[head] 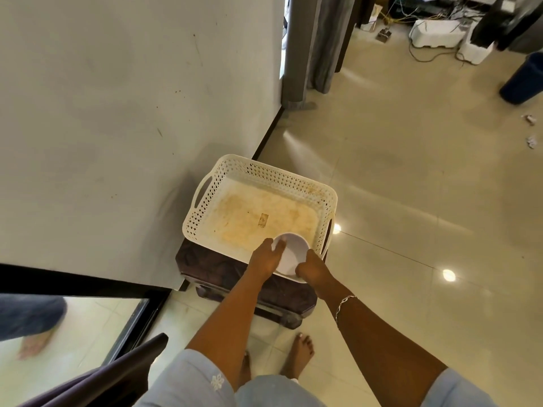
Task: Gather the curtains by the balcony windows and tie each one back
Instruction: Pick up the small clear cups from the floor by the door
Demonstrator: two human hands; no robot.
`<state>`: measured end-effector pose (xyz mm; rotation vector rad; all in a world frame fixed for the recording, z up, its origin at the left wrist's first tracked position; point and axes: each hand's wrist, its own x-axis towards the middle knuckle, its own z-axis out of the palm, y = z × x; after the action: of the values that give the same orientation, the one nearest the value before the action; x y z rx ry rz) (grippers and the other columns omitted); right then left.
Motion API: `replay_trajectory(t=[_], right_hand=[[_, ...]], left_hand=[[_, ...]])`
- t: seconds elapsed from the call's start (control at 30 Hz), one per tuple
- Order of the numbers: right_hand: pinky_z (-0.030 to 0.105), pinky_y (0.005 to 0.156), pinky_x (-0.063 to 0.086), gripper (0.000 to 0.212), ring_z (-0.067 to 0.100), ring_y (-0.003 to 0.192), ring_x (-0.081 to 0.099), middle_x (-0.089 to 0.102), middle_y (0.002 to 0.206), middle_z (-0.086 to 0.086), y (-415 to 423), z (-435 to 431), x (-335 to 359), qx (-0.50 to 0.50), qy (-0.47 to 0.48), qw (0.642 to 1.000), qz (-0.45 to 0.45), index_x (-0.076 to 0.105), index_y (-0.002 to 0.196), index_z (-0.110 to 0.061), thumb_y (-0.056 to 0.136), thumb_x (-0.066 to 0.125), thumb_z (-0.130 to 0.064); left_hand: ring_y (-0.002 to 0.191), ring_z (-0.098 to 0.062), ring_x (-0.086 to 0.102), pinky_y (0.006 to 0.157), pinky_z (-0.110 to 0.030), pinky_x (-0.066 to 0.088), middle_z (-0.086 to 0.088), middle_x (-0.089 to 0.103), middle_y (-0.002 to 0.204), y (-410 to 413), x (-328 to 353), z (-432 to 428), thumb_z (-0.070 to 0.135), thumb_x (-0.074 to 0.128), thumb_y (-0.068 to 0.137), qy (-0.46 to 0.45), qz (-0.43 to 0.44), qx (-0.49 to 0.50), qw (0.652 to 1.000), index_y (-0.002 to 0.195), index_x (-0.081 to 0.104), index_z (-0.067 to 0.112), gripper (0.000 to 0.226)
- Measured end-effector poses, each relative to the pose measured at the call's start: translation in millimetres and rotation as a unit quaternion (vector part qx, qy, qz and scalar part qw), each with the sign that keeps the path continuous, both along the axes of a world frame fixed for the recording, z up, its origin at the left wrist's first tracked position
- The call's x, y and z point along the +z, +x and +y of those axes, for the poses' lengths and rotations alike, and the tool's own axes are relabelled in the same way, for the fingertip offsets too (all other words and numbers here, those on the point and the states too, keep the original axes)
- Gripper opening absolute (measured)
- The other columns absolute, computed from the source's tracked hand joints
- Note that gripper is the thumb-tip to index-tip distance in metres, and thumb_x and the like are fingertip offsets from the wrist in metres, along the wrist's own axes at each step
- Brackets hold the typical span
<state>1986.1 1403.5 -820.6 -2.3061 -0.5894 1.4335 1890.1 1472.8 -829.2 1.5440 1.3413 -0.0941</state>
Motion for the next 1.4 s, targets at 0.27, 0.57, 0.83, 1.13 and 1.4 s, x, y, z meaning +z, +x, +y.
replay_trajectory(t=[0.27,0.57,0.83,1.13,1.4], right_hand=[[0.04,0.111,0.03,0.065,0.032,0.143,0.016,0.013,0.156,0.013,-23,-24,31,0.273,0.042,0.918,-0.285,0.009,0.147,-0.009,0.097,0.043,-0.031],[0.038,0.118,0.001,0.071,0.031,0.146,-0.002,-0.004,0.157,0.014,-66,-36,80,0.359,0.109,0.844,-0.384,-0.004,0.148,-0.011,0.096,0.025,-0.05],[0.036,0.118,-0.001,0.069,0.03,0.146,-0.004,-0.005,0.157,0.016,-103,-32,111,0.412,0.159,0.812,-0.382,-0.004,0.148,-0.008,0.098,0.023,-0.047],[0.038,0.118,0.005,0.069,0.03,0.146,0.001,-0.002,0.157,0.017,-154,-79,117,0.538,0.228,0.722,-0.371,-0.001,0.148,-0.006,0.098,0.025,-0.046],[0.037,0.118,0.0,0.066,0.029,0.146,-0.003,-0.001,0.157,0.016,-211,-174,118,0.647,0.269,0.627,-0.341,0.001,0.148,-0.007,0.099,0.025,-0.043]], left_hand=[[0.144,-0.033,-0.009,0.117,-0.044,0.002,-0.019,-0.013,0.155,-57,20,-14,0.056,0.024,0.094,0.288,0.171,-0.256,0.907,0.148,0.001,0.01,0.074],[0.142,-0.031,-0.019,0.115,-0.044,-0.01,-0.016,-0.021,0.153,-121,73,-22,0.058,0.02,0.094,0.308,0.183,-0.24,0.902,0.147,-0.01,0.012,0.076],[0.142,-0.028,-0.02,0.112,-0.039,-0.015,-0.013,-0.021,0.154,-189,108,-47,0.058,0.021,0.093,0.313,0.214,-0.175,0.909,0.147,-0.011,0.013,0.077],[0.144,-0.027,-0.014,0.117,-0.04,-0.007,-0.014,-0.013,0.156,-253,130,-158,0.054,0.022,0.095,0.312,0.263,-0.018,0.913,0.148,-0.004,0.009,0.074],[0.144,-0.027,-0.013,0.117,-0.04,-0.005,-0.014,-0.014,0.155,-303,116,-311,0.058,0.022,0.094,0.251,0.303,0.124,0.911,0.148,-0.004,0.01,0.077]])
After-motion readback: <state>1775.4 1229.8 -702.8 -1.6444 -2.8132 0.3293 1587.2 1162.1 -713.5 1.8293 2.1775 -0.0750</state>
